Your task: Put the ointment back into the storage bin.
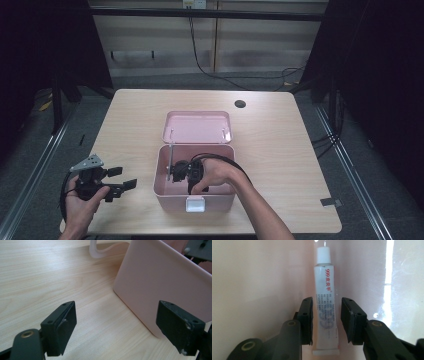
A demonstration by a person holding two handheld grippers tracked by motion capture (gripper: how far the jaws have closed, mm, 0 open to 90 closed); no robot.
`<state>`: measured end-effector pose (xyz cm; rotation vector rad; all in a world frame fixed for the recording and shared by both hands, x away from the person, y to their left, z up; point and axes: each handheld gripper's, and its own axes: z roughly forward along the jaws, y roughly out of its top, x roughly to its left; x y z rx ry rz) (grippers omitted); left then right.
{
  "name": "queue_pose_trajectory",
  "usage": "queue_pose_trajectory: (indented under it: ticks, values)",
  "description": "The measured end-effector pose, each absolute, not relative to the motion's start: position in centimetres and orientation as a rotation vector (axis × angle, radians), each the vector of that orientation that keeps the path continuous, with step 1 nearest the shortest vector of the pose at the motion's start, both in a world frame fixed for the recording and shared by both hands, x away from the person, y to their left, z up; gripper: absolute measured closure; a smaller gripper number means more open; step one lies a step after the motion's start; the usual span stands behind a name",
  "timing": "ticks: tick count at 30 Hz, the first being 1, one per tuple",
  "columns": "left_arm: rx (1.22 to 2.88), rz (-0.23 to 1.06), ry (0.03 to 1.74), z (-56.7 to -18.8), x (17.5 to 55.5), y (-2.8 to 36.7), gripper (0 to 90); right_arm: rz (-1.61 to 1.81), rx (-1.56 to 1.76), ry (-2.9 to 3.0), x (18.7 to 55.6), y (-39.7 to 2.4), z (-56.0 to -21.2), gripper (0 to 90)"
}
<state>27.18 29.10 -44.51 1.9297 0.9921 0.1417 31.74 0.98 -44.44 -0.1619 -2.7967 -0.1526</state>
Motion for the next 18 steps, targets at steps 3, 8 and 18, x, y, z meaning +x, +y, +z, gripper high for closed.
queue_pose_trajectory:
  ticks: [3,8,18]
  values:
    - [1.931,0.142,0.992,-44.5,27.2,29.1,16.9,-0.186,-0.182,-2.81,31.7,0.5,-43.6,62.4]
    - [1.931,0.142,0.992,-44.5,27.2,29.1,16.9,-0.215,-0.201,-2.814,31.7,-0.2,-42.9,61.4]
    - [1.931,0.141,0.989,-44.5,27.2,29.1,16.9,-0.256,-0.212,-2.824,31.6,-0.5,-41.2,56.7]
